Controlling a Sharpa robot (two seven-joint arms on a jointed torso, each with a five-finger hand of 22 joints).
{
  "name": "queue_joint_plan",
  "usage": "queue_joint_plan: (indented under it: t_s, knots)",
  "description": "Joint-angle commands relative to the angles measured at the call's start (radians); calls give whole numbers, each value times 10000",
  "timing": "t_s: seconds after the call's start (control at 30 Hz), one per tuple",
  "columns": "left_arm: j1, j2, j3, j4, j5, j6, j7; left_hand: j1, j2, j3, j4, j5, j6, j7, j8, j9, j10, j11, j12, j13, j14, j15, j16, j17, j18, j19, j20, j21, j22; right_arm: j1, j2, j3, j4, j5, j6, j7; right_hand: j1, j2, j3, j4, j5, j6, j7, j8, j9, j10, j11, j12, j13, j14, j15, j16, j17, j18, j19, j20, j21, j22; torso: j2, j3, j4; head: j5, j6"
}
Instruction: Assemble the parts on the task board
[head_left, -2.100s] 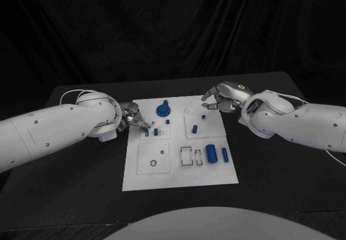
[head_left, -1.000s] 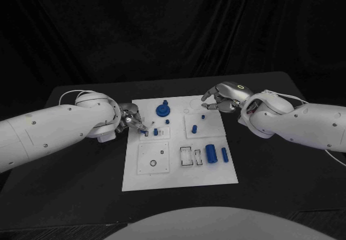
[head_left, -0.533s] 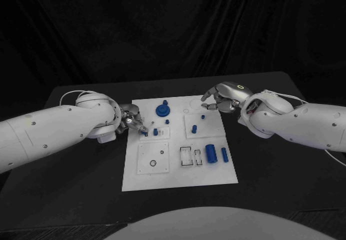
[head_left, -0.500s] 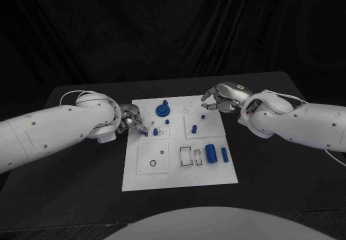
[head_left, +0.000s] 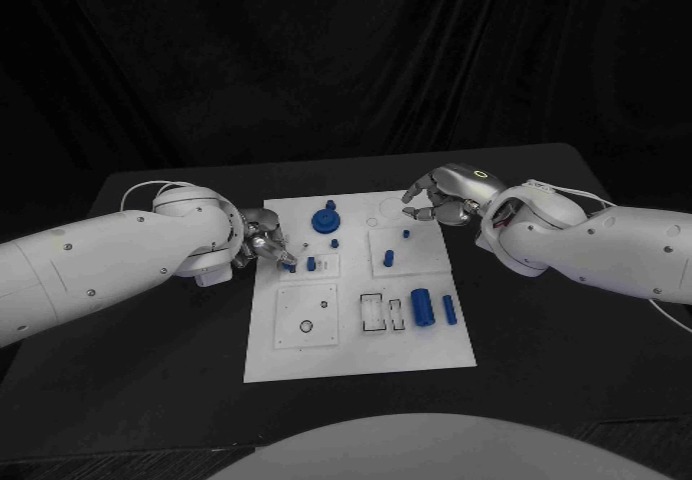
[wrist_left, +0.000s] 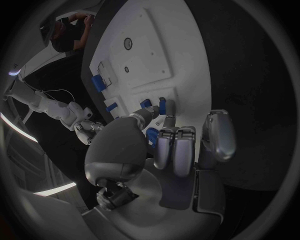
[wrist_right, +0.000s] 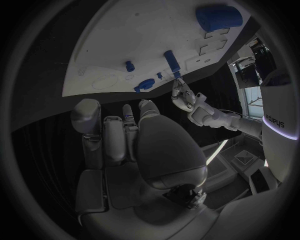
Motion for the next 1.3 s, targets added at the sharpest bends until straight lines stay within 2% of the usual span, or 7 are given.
queue_joint_plan:
  t_s: [0.03,0.33,1.2,1.27,1.3]
  knots:
    - [-16,17,3,2,6,157,-11,-127,12,52,0,-50,25,-29,46,9,1043,-24,27,2633,1039,-14,27,2628,111,16,-3,-21,1677,-24,1,6,0,-24,51,-200,140,35,49,9,47,72,-24,-67,-16,154,-235,-65,-1186,242,-53,-46,70,138,-50,-5,-84,1069,-1,3,0,-11,-1]
    - [-17,48,3,-17,6,181,-46,-181,22,51,29,-114,28,-30,49,11,1043,-24,27,2633,1039,-12,27,2628,113,14,-2,-27,1675,-25,24,6,-13,-24,69,-205,145,35,57,10,49,73,-24,-69,-16,147,-234,-72,-1193,238,-52,-53,65,139,-54,-4,-95,1067,0,3,-1,18,-1]
    - [-19,160,2,-54,6,194,-91,-192,47,72,30,-150,35,-41,54,15,1043,-29,27,2633,1039,-13,27,2628,120,-2,-2,-63,1665,-28,16,6,-2,-24,117,-241,174,45,90,3,62,75,-25,-74,-19,133,-234,-86,-1206,229,-51,-77,47,146,-67,-2,-143,1057,1,3,1,-10,-1]
    - [-19,161,2,-57,6,204,-91,-223,48,68,37,-246,28,-36,52,17,1043,-27,27,2633,1039,-13,27,2628,124,-13,0,-86,1658,-28,11,6,0,-24,121,-245,174,45,90,3,62,75,-25,-74,-19,133,-234,-86,-1206,229,-51,-77,47,146,-67,-2,-143,1057,1,2,3,-4,-1]
    - [-20,161,2,-61,6,212,-87,-323,70,26,107,-601,22,-34,47,15,1043,-25,27,2633,1039,-9,27,2628,123,-19,6,-96,1656,-28,9,6,-2,-24,123,-247,174,45,90,3,62,75,-25,-74,-19,133,-234,-86,-1206,229,-51,-77,47,146,-67,-2,-143,1057,2,0,5,-1,-1]
